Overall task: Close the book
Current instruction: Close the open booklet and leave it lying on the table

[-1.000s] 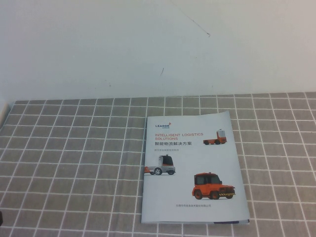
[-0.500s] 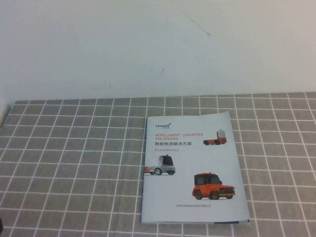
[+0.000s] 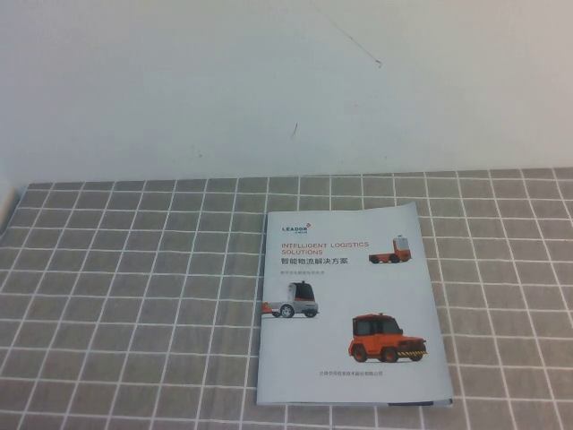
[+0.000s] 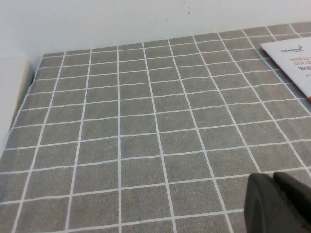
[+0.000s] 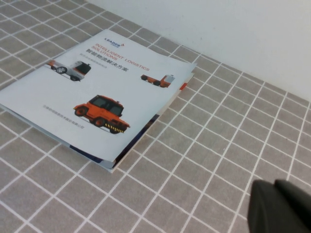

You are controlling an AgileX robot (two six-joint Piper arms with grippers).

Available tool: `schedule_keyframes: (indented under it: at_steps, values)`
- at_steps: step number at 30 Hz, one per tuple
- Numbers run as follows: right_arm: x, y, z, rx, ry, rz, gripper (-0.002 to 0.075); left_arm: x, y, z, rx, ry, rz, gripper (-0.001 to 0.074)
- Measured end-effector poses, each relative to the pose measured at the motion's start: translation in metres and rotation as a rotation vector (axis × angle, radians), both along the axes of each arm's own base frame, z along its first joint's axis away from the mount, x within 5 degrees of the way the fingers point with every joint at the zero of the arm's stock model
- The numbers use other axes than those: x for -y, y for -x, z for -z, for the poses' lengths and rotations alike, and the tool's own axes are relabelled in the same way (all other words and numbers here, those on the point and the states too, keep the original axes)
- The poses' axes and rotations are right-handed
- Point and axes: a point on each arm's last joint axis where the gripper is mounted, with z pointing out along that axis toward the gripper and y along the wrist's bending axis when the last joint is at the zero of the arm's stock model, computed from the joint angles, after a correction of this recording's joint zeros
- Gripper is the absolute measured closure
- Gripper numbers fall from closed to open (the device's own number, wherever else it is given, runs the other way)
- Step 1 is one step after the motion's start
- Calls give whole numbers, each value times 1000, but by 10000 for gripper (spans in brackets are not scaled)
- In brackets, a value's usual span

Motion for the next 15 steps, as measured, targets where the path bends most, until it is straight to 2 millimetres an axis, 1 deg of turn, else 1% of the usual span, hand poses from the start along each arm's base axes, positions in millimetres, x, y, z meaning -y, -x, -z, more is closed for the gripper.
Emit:
schedule_keyframes:
  at_steps: [15]
  values:
    - [0, 0, 0, -2, -4, -2, 729, -5, 0, -1, 2, 21, -109, 738]
